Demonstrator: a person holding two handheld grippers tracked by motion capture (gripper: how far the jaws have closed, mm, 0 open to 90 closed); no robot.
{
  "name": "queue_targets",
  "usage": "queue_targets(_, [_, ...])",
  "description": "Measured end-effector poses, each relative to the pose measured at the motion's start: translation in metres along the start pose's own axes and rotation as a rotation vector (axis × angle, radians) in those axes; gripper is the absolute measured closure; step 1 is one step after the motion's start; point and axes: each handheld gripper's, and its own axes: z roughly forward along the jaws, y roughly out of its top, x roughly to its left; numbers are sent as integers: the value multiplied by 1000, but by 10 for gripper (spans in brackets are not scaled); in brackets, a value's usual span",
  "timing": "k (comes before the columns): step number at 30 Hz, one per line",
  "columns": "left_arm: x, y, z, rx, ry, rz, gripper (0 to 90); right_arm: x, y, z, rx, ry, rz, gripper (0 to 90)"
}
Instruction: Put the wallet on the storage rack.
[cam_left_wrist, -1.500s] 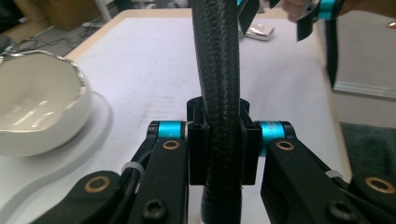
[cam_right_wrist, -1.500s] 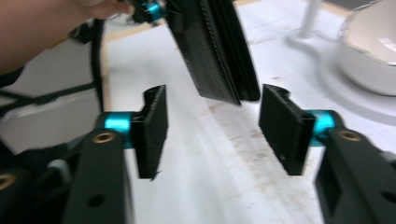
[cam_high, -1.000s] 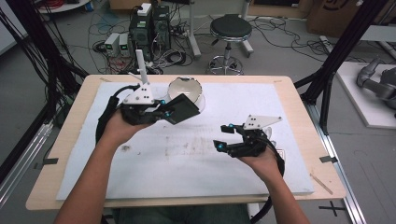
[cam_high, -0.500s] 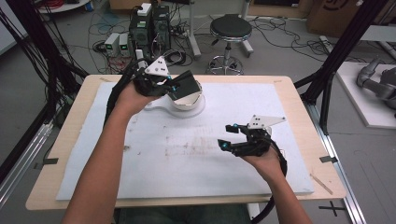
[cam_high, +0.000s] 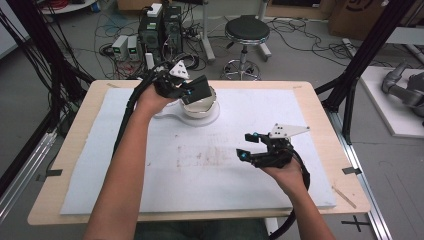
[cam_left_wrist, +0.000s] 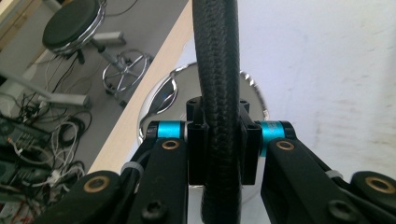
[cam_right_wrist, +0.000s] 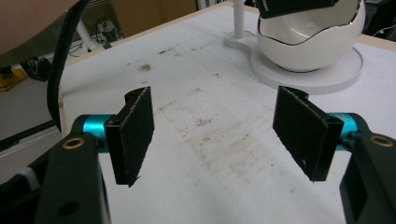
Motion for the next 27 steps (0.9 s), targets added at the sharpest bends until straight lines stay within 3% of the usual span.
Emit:
queue_targets(9, [1,-9,24,52,-32,-17,778,0,0,1,4,1,-8,298])
queue_targets(15, [0,-18,36,46,-51,-82,752,1,0,1,5,4,-9,298])
queue_targets(18, [1,-23,39,61,-28,-129,592,1,0,0,3,4,-5,298])
queue_targets(21, [2,-24,35,44,0,-172,435,1,0,-1,0,3,-6,294])
queue_targets(22, [2,-24,35,44,0,-172,401,1,0,-1,0,3,-6,294])
queue_targets(27, [3,-26,8,-56,26,-213,297,1,0,-1,-3,-5,-6,280])
